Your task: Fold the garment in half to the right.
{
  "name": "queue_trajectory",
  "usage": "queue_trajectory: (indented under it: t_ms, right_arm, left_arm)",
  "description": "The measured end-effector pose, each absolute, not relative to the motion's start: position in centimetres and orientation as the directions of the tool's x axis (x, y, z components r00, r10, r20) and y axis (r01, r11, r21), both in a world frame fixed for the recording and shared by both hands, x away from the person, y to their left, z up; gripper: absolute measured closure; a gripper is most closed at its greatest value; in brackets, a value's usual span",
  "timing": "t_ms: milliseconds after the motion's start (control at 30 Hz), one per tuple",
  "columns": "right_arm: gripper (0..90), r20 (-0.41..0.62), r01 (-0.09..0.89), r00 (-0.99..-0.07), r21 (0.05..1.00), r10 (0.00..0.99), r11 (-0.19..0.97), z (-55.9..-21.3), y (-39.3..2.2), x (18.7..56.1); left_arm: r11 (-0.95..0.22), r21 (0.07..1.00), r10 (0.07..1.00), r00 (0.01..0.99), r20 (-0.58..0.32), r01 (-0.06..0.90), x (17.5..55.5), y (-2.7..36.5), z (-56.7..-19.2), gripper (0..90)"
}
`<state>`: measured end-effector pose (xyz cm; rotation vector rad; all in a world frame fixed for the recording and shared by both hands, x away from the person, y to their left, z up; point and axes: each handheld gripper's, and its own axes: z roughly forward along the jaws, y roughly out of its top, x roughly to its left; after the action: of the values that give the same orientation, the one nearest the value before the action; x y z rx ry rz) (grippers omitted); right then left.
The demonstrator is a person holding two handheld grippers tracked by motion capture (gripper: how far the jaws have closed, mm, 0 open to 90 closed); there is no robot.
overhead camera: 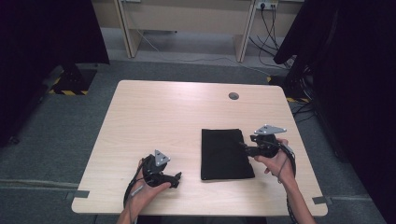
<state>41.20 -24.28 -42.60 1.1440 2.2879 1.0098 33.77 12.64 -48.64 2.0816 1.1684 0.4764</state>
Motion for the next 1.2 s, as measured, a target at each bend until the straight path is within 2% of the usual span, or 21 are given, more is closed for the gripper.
queue_trajectory:
  t_ms: [167,300,500,633,1200]
  right_arm:
    - [37.5,0.013,0.494,-0.682,0.746,0.731,0.447,-43.0,-22.5,40.0]
    - [36.1,0.022,0.492,-0.714,0.726,0.7,0.48,-44.1,-21.6,39.5]
    - [34.6,0.036,0.529,-0.706,0.691,0.707,0.493,-45.9,-21.5,39.7]
    - [34.0,0.061,0.536,-0.694,0.709,0.717,0.458,-47.0,-21.5,39.8]
    - [33.9,0.031,0.521,-0.7,0.706,0.714,0.48,-47.2,-18.6,41.5]
  left_arm:
    - [-0.354,0.721,0.85,0.526,-0.018,0.596,33.6,12.8,-48.6,0.0]
    - [-0.351,0.721,0.851,0.525,-0.02,0.597,33.5,13.1,-48.6,0.0]
    - [-0.348,0.72,0.855,0.518,-0.019,0.601,33.3,13.5,-48.6,0.0]
    - [-0.343,0.72,0.858,0.513,-0.02,0.603,33.2,13.7,-48.6,0.0]
    - [-0.339,0.72,0.863,0.505,-0.019,0.606,33.1,14.0,-48.7,0.0]
